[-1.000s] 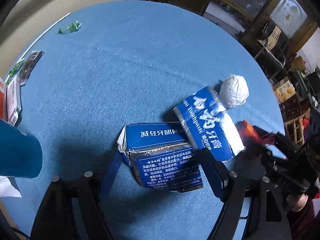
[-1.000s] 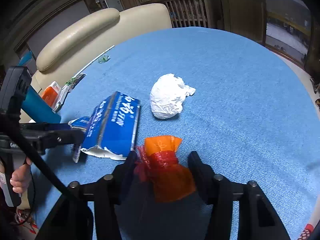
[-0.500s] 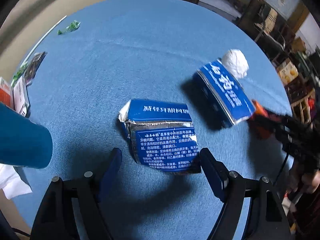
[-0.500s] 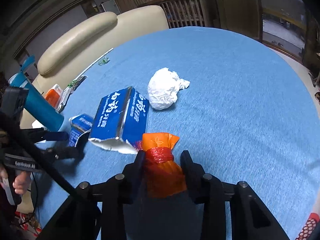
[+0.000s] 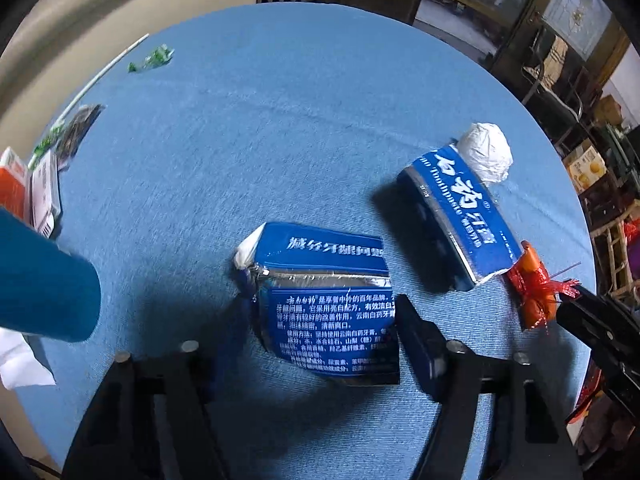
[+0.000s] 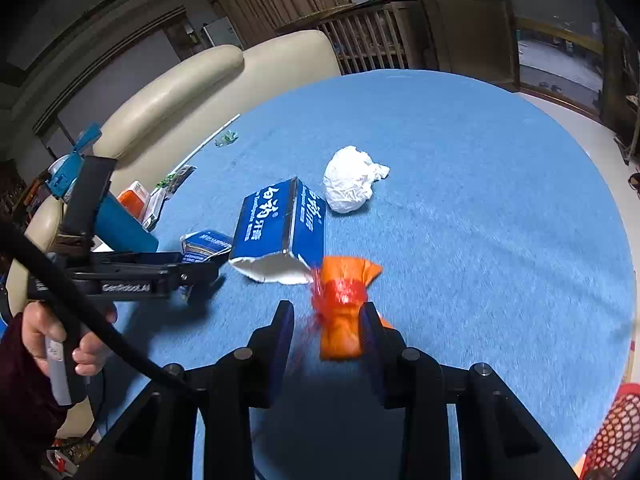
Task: Collect trash
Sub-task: 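Grasp the orange mesh bag with the right tool while the left tool grasps the blue toothpaste box, then carry the orange bag in the right tool while the left tool carries the blue box to the basket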
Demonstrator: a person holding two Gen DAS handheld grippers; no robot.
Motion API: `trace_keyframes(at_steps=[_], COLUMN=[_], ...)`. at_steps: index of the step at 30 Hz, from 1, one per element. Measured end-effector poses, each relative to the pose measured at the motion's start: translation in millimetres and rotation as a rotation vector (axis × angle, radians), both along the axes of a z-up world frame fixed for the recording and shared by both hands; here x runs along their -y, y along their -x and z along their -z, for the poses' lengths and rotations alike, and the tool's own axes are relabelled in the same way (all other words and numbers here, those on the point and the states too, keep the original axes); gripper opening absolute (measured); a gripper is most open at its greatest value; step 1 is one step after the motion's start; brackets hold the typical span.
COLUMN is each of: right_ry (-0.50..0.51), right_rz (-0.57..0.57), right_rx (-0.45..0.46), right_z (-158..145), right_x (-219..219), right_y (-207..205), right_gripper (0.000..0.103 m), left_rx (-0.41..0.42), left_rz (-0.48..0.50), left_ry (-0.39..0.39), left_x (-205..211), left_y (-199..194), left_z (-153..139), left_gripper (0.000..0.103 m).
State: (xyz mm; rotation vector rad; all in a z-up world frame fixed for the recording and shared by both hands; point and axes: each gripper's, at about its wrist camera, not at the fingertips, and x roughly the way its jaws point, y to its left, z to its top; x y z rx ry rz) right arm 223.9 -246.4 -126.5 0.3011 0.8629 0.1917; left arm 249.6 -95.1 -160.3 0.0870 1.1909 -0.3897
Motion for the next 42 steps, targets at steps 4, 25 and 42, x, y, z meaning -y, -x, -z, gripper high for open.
trace_keyframes(at_steps=[4,25,42], right_ry=[0.002,0.072,-0.003], right_rz=[0.017,0.033,0.188], right_rx=[-0.011,-0.006,0.226], right_z=[0,8,-90], right_x=[1,-14,33], right_y=[4,-14,122], right_gripper=[0.038,0.032,0.032], left_rx=[0.014,0.298,0.502], left_rz=[-0.004,0.052,0.18], left_ry=[0.009,-0.097,-0.08], left_x=[-11,7,53], left_y=[9,92,169], left_z=[-3,-73,-147], left_gripper=[0.065,0.066,0.066])
